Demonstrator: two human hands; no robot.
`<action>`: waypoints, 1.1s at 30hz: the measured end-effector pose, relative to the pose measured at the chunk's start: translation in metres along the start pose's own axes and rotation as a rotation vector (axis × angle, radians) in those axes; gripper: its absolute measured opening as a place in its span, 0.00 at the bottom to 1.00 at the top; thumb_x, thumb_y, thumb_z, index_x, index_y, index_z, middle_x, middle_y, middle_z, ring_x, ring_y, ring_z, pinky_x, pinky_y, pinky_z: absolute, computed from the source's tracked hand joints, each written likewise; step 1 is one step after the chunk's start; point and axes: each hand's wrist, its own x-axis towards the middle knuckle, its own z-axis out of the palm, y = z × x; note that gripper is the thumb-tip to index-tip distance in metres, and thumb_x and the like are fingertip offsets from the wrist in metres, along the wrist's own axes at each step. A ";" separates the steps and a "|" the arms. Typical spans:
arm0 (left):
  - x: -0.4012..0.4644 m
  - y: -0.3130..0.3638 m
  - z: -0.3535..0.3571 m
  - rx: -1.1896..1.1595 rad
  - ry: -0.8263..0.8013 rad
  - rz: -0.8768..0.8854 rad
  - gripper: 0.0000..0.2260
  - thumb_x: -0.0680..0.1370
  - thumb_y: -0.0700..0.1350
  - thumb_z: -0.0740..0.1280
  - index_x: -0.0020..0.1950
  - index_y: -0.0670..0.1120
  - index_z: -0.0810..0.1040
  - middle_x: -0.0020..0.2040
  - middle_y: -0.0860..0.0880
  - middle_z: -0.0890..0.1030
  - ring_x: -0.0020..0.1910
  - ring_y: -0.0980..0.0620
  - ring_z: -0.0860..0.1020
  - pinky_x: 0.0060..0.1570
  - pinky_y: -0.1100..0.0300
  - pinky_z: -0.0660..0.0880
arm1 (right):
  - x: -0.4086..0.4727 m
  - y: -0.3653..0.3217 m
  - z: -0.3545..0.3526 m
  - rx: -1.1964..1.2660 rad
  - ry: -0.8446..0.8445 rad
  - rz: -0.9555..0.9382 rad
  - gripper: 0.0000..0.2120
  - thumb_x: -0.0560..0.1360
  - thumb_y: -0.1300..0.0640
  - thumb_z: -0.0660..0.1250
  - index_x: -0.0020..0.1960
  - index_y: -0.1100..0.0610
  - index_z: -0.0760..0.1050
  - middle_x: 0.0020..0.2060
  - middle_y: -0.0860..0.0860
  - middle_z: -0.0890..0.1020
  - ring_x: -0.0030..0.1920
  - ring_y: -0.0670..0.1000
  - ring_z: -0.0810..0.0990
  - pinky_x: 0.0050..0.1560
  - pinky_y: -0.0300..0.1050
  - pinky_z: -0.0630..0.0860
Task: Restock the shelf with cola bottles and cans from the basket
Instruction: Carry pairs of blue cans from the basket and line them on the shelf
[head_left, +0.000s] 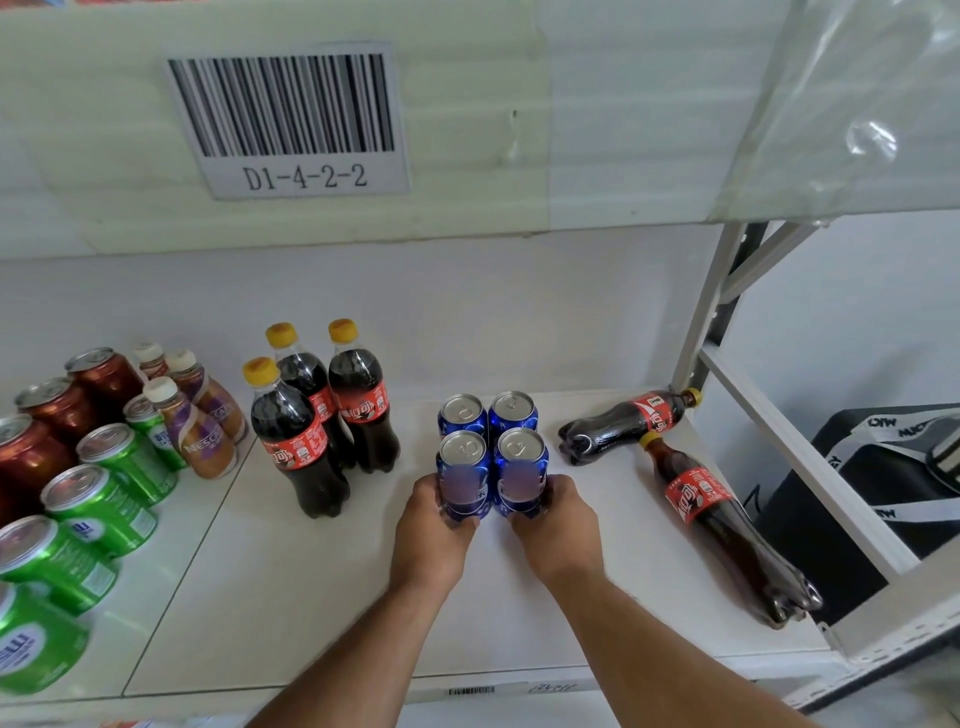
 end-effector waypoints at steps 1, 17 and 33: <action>-0.001 0.001 0.000 0.002 0.000 -0.004 0.26 0.75 0.42 0.79 0.70 0.52 0.73 0.59 0.56 0.82 0.49 0.61 0.80 0.52 0.62 0.78 | -0.001 -0.001 -0.001 0.001 -0.001 0.000 0.19 0.78 0.52 0.73 0.65 0.53 0.73 0.54 0.50 0.84 0.47 0.50 0.79 0.47 0.42 0.75; -0.071 -0.007 -0.091 0.559 -0.214 -0.021 0.37 0.81 0.59 0.67 0.85 0.52 0.55 0.86 0.49 0.55 0.84 0.49 0.55 0.81 0.52 0.58 | -0.088 -0.020 -0.024 -0.453 -0.230 -0.043 0.34 0.79 0.37 0.65 0.79 0.52 0.65 0.72 0.51 0.76 0.71 0.56 0.74 0.68 0.51 0.75; -0.230 -0.029 -0.225 0.667 0.109 -0.303 0.35 0.82 0.60 0.65 0.85 0.51 0.57 0.85 0.47 0.59 0.83 0.46 0.59 0.78 0.48 0.62 | -0.200 -0.089 0.051 -0.690 -0.672 -0.813 0.37 0.82 0.33 0.54 0.85 0.51 0.53 0.85 0.50 0.55 0.84 0.54 0.50 0.81 0.49 0.50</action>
